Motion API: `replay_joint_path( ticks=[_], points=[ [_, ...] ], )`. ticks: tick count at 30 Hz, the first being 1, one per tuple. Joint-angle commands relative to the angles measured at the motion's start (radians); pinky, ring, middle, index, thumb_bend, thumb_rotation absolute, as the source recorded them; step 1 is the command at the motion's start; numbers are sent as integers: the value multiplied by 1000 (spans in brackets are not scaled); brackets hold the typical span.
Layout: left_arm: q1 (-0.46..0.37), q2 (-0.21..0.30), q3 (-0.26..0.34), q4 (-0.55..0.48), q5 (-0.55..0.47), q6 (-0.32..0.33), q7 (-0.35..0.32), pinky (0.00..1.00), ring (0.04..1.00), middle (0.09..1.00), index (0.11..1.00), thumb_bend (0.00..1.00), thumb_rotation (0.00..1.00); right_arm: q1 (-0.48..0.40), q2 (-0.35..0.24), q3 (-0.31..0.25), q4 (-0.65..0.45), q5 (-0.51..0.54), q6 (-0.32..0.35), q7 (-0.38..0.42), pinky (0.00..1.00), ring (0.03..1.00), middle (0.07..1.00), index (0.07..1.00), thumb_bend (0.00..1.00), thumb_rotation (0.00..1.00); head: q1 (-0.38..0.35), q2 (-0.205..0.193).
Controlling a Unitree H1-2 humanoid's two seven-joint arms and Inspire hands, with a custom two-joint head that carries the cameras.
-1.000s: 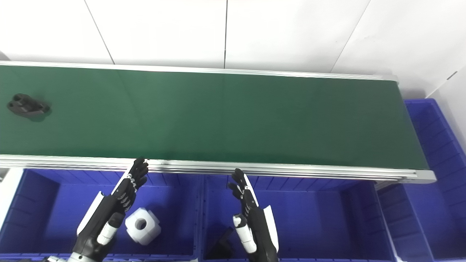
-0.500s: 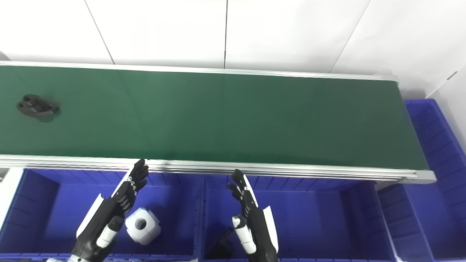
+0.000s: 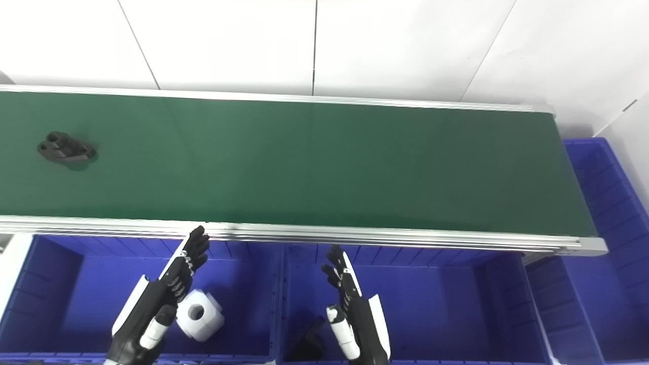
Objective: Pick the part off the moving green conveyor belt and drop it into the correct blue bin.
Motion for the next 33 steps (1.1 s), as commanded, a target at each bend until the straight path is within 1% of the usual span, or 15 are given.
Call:
replay_joint_path(
  ticks=[1, 5, 11, 16, 17, 18, 20, 21, 22, 23, 28, 29, 30, 31, 33],
  points=[
    [-3, 6, -1, -16, -9, -44, 3, 991, 1000, 1000, 1000, 1000, 921, 1, 6, 0, -11, 2, -63, 4, 919, 904, 951, 982, 821, 1000, 1, 1],
    [-2, 5, 0, -21, -9, -42, 6, 986, 1000, 1000, 1000, 1000, 918, 0, 7, -1, -4, 6, -68, 9, 927, 905, 951, 979, 826, 1000, -4, 1],
    [-6, 5, 6, -6, -10, -59, 7, 984, 1000, 1000, 1000, 1000, 920, 0, 16, 2, 5, 4, -78, 8, 934, 909, 953, 980, 819, 1000, -16, -4],
    [-6, 9, 7, -12, -10, -51, 4, 991, 1000, 1000, 1000, 1000, 917, 2, 19, 4, 6, 1, -81, 9, 936, 912, 953, 979, 820, 999, -21, -7],
    [-6, 9, 7, -6, -9, -55, 4, 991, 1000, 1000, 1000, 1000, 919, 3, 20, 4, 10, 3, -84, 9, 936, 912, 953, 979, 820, 998, -15, -28],
    [-6, 9, 6, -2, -8, -59, 4, 992, 1000, 1000, 1000, 1000, 919, 3, 20, 3, 13, 5, -87, 9, 938, 913, 953, 979, 822, 996, -15, -28],
    [-8, 5, 3, 22, 3, -81, 7, 997, 1000, 1000, 1000, 1000, 920, 0, 18, 0, 33, 13, -104, 8, 938, 913, 954, 978, 822, 991, 31, -78],
    [-9, 0, 2, 36, 13, -94, 11, 997, 1000, 1000, 1000, 1000, 925, -3, 15, -2, 45, 19, -113, 8, 941, 914, 954, 978, 825, 988, 51, -96],
    [-11, -7, -1, 55, 26, -108, 17, 993, 1000, 1000, 1000, 1000, 930, -8, 9, -5, 61, 29, -121, 10, 944, 915, 957, 980, 828, 986, 91, -126],
    [-12, -11, -3, 68, 34, -118, 20, 983, 1000, 1000, 1000, 1000, 933, -12, 3, -7, 72, 37, -124, 12, 949, 918, 960, 983, 831, 982, 91, -126],
    [-35, -36, -26, 134, 22, -147, 23, 958, 1000, 1000, 1000, 1000, 896, -37, -29, -23, 113, 60, -127, 19, 951, 925, 972, 1000, 847, 1000, 181, -199],
    [-39, -39, -29, 144, 18, -152, 21, 958, 1000, 1000, 1000, 1000, 889, -40, -34, -25, 117, 68, -127, 22, 952, 928, 976, 1000, 855, 1000, 181, -199],
    [-45, -45, -33, 159, 15, -160, 20, 955, 1000, 1000, 1000, 1000, 882, -44, -39, -29, 124, 87, -127, 32, 959, 932, 980, 1000, 866, 1000, 200, -220],
    [-49, -48, -36, 169, 13, -166, 20, 951, 1000, 1000, 1000, 1000, 876, -47, -43, -32, 129, 101, -127, 39, 974, 940, 986, 1000, 883, 1000, 200, -220],
    [-61, -60, -42, 200, 27, -183, 27, 942, 999, 1000, 1000, 999, 875, -56, -48, -46, 144, 143, -126, 58, 989, 948, 990, 1000, 905, 1000, 229, -248]
  ],
)
